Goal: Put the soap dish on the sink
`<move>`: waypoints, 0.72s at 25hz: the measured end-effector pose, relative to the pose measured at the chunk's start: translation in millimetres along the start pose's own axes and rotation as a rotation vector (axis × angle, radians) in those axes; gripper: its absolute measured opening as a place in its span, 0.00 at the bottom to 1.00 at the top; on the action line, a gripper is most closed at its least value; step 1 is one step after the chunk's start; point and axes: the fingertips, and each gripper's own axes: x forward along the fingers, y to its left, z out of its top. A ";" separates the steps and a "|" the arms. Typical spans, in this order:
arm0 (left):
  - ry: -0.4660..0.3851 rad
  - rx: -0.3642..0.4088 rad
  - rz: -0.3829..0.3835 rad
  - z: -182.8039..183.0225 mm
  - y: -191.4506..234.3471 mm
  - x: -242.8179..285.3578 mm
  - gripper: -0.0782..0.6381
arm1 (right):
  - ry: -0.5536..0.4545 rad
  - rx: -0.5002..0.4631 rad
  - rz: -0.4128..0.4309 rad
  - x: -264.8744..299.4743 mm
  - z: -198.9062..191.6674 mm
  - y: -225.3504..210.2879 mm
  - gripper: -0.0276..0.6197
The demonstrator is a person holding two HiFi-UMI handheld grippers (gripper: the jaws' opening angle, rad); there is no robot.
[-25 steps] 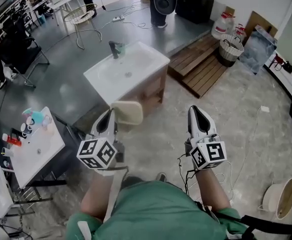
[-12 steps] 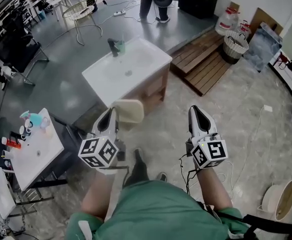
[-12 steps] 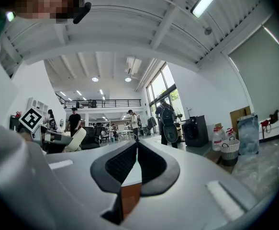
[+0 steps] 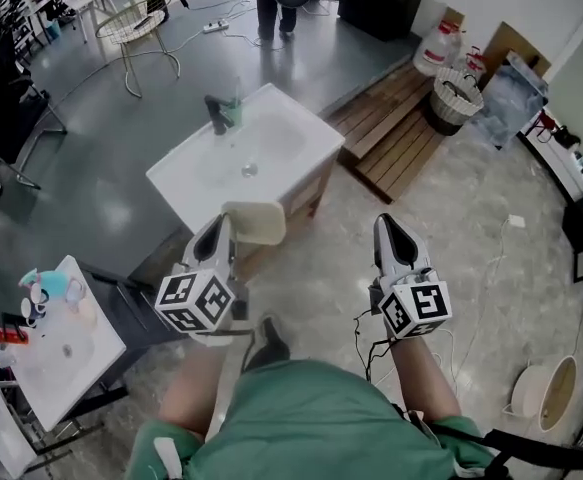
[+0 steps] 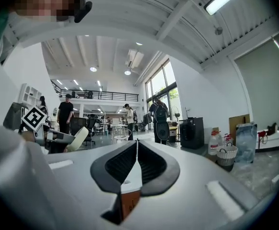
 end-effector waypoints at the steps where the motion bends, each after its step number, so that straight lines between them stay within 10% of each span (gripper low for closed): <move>1: 0.009 -0.010 -0.003 1.4 12.6 9.1 0.12 | 0.005 -0.011 -0.002 13.7 -0.9 4.3 0.06; 18: 0.100 -0.037 -0.088 -1.3 77.8 114.9 0.12 | 0.061 -0.033 -0.116 108.4 -14.9 -8.6 0.06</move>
